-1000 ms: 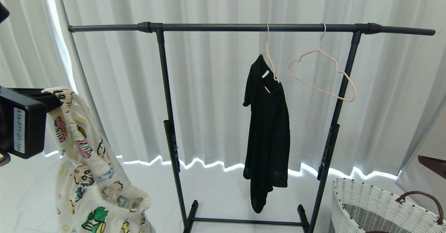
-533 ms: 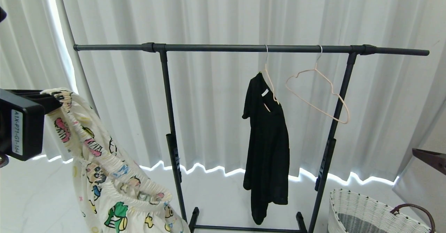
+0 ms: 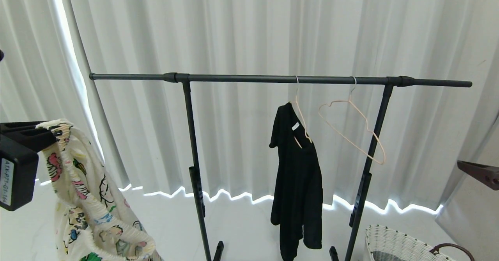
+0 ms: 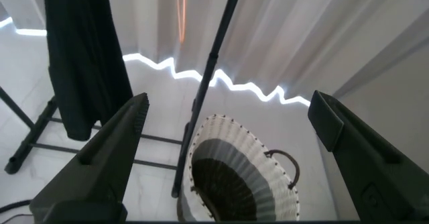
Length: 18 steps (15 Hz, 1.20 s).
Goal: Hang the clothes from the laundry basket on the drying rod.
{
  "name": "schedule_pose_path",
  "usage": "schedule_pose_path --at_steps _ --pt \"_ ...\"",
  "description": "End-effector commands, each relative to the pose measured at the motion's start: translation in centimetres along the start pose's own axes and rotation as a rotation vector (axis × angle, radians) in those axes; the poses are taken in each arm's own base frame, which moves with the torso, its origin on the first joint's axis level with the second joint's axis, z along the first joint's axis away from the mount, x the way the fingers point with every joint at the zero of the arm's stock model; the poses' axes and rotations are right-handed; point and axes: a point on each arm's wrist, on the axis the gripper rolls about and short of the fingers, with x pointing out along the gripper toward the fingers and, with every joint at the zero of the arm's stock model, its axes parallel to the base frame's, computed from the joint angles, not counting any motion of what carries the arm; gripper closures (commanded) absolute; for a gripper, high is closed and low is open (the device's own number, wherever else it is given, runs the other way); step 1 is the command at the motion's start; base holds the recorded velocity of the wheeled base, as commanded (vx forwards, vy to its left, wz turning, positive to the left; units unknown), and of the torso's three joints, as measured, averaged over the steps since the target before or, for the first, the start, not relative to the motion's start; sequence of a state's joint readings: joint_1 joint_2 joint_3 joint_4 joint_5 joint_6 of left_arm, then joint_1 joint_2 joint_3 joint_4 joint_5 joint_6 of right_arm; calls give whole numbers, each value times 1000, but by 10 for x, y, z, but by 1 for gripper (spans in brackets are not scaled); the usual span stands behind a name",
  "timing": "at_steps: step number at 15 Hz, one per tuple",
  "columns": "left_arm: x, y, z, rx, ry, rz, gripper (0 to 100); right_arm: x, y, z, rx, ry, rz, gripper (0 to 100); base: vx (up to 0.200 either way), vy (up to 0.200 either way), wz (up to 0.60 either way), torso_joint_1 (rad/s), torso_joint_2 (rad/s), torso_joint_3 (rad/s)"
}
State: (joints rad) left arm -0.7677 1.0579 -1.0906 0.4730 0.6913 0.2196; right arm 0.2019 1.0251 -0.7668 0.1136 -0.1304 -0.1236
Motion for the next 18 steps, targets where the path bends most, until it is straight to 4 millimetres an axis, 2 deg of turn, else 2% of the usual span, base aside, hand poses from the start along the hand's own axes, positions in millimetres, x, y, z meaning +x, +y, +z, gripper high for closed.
schedule_pose_path --at_steps 1,6,11,18 --pt "-5 3 -3 -8 -12 2 100 1 0 0 -1 4 1 0 0 0 0 232 -520 -286" --pt "-4 3 -2 -8 -10 5 100 -1 1 -3 -6 4 9 0 0 0 0 223 -479 -258" --pt "-2 4 -3 -8 0 23 100 1 2 2 1 -51 47 0 0 0 0 29 -61 -36" --pt "-3 5 -2 -13 -2 28 100 1 2 2 -5 -52 51 0 200 0 0 4 2 2"
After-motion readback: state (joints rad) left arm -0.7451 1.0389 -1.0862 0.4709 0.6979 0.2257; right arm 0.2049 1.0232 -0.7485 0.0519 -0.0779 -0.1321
